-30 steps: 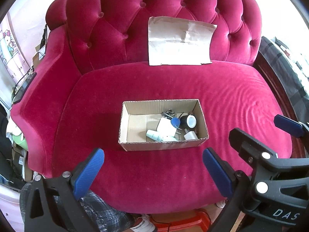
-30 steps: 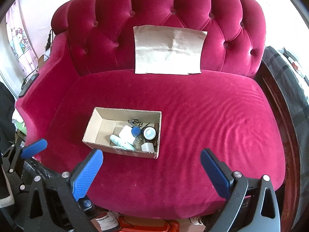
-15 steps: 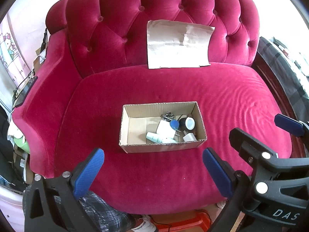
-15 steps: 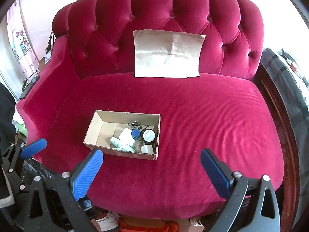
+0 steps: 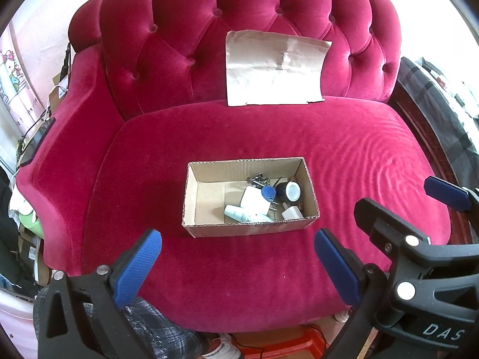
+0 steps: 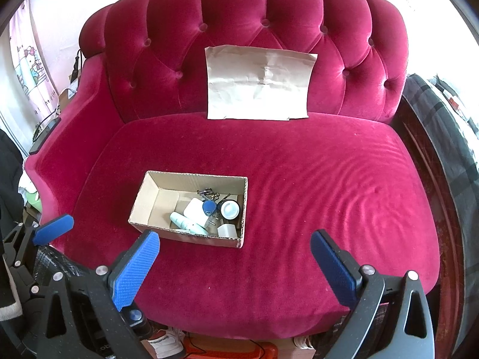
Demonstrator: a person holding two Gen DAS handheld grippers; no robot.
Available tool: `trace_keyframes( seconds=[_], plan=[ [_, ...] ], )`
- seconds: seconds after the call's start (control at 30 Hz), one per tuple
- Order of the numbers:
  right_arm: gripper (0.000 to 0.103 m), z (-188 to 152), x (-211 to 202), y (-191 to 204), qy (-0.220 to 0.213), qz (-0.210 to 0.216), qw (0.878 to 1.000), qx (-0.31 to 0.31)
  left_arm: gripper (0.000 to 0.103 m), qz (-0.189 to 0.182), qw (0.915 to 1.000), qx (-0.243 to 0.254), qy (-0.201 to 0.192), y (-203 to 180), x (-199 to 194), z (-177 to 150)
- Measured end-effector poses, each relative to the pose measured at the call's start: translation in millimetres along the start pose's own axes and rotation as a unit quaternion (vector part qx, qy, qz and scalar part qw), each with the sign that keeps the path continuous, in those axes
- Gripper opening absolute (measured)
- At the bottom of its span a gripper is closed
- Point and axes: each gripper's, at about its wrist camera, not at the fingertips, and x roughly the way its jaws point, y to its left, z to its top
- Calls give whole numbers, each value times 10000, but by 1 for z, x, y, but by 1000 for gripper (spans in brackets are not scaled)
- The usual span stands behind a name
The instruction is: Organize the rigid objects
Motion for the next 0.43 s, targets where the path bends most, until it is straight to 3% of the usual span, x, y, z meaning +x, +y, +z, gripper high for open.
trace_keyframes(
  seconds=[0.43],
  plan=[
    [103, 2, 7, -1, -7, 35, 10000, -35, 103, -100, 9999, 26, 20, -1, 9, 0]
  ],
)
